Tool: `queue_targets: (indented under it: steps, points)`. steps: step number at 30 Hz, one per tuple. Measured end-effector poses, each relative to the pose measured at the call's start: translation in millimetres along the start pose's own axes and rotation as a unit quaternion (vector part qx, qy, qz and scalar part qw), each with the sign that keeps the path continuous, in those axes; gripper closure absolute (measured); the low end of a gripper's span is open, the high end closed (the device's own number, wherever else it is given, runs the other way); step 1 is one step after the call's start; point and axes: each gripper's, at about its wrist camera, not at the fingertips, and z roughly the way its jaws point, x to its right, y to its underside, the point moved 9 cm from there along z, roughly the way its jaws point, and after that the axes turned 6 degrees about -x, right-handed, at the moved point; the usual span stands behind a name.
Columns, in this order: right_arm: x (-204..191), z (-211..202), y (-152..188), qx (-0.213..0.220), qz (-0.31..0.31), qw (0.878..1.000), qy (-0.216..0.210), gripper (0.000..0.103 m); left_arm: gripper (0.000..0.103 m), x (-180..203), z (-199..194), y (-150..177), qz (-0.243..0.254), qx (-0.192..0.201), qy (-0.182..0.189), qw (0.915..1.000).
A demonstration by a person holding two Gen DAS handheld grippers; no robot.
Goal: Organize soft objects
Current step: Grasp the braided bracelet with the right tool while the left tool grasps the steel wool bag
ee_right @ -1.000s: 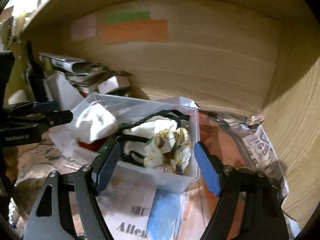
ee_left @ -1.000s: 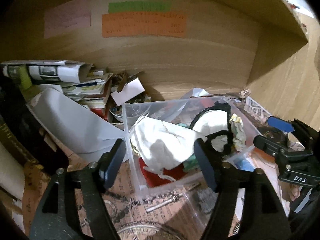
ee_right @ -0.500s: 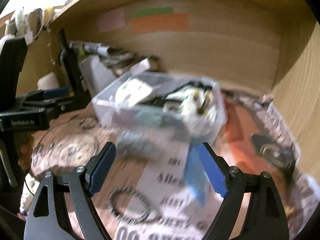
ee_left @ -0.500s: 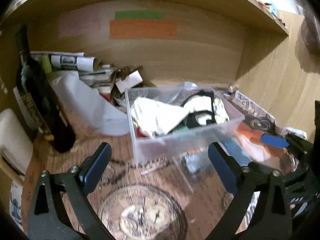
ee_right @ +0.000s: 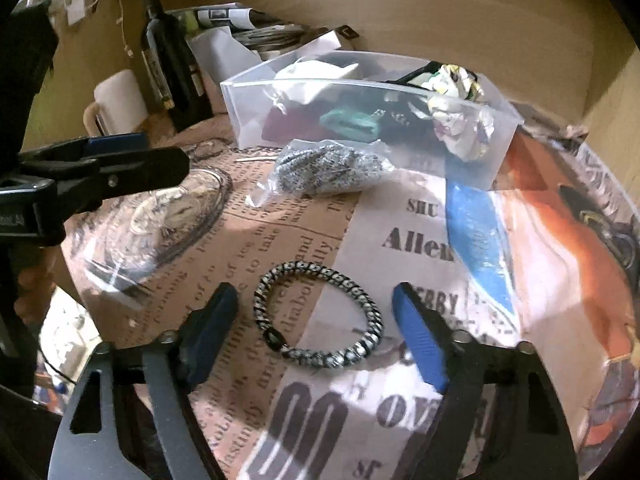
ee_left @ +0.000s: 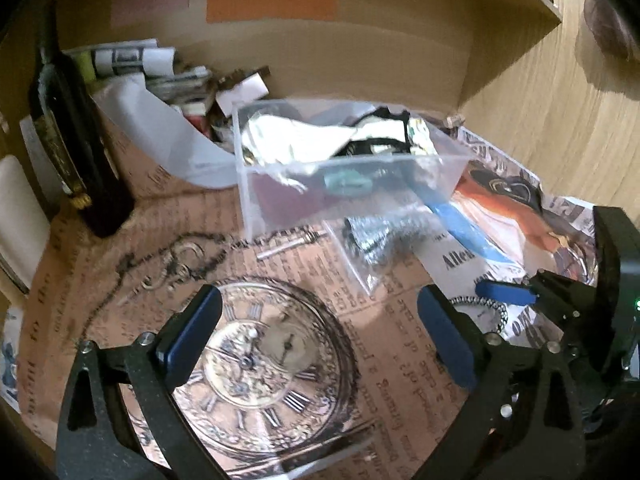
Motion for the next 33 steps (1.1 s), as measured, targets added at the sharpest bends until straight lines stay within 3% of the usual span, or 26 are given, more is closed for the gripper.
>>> queue_targets:
  steps: [6,8,22,26,30,33]
  points:
    - [17.9,-6.4,1.2,0.005,0.023,1.000,0.001,0.072,0.004,13.7,22.3,-2.8,0.009,-0.026,0.014,0.9995]
    - [21.7,-8.8,1.4,0.007,0.030,1.000,-0.006,0.076,0.004,19.0,32.1,-5.9,0.014,-0.036,0.019,0.9991]
    - [80.9,-45.0,-26.0,0.068,0.076,0.994,0.037,0.076,0.004,43.6,94.8,-40.1,0.018,-0.087,0.039,0.9953]
    - [86.4,-45.3,-35.9,0.076,0.077,0.993,0.039,0.076,0.033,48.7,100.8,-38.7,0.027,-0.092,0.048,0.9942]
    - [88.7,-44.3,-39.7,0.081,0.075,0.993,0.037,0.076,0.051,47.5,91.6,-40.3,0.030,-0.074,0.048,0.9956]
    - [87.8,-46.1,-44.9,0.086,0.074,0.993,0.035,0.076,0.053,44.7,82.5,-40.7,0.027,-0.063,0.049,0.9964]
